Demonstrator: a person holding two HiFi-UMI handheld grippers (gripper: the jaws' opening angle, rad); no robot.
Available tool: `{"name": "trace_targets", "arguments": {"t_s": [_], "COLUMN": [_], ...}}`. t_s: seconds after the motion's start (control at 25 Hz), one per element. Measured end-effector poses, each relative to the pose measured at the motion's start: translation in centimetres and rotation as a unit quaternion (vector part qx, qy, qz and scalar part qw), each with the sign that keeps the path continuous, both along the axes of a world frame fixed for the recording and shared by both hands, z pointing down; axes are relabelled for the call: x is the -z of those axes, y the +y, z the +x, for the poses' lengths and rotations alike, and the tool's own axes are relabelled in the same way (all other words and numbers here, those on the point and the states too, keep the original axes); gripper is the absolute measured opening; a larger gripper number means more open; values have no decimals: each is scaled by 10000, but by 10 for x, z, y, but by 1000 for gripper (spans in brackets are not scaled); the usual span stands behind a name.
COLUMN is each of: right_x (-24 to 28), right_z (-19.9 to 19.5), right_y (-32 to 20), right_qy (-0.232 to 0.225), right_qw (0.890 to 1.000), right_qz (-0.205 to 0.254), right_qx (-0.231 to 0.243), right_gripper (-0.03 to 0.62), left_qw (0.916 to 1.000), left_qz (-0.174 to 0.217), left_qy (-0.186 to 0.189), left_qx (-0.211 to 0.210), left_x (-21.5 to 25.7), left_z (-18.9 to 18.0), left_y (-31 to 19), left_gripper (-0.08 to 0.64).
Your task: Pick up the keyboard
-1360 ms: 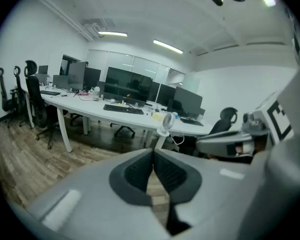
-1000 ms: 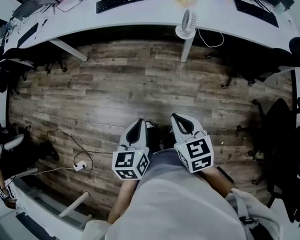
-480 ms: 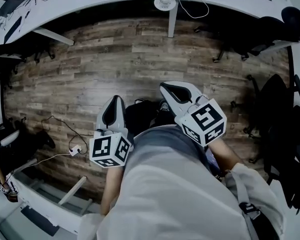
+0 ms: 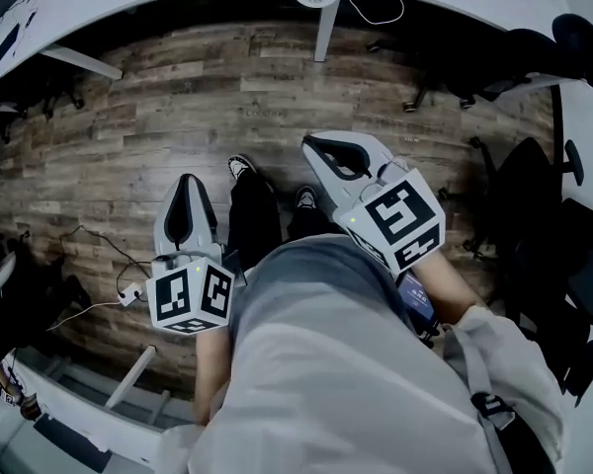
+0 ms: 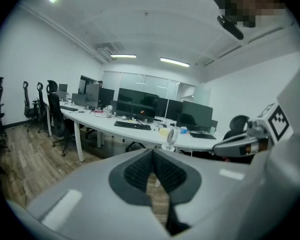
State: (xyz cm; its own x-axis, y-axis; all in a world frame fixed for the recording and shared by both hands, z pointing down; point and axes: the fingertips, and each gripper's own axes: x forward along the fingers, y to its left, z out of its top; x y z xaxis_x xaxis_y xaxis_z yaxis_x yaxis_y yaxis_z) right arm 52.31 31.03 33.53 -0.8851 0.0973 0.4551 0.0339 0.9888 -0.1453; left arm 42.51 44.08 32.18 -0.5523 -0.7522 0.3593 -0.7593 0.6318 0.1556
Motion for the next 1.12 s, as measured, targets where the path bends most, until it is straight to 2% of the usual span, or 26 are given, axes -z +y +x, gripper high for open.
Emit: {"name": "trace_targets", "arguments": {"t_s": [0.2,0.44,0.8,1.12], "right_x": [6,16,14,22], "right_z": [-33,-86,-163,-234], "right_y": [-2,-7,-18,-17], "right_qy": [42,78,204,256], "right_qw": [10000,9997,9998,9996], "right_qz": [55,211,24,-35], "right_qx": [18,85,-63,-115], "right_gripper": [-5,-5,-4,-5], "left_qw": [9997,9995,9987,9976], "left_qz": [112,166,178,365], "left_qy": [129,183,240,190], "left_qx": [-154,-178,-411,-548], "left_x": [-5,1,5,18], "left_z": [-26,-84,-165,-230], "left_y": [-9,-17,-36,-38], "left_gripper": [0,0,0,0]}}
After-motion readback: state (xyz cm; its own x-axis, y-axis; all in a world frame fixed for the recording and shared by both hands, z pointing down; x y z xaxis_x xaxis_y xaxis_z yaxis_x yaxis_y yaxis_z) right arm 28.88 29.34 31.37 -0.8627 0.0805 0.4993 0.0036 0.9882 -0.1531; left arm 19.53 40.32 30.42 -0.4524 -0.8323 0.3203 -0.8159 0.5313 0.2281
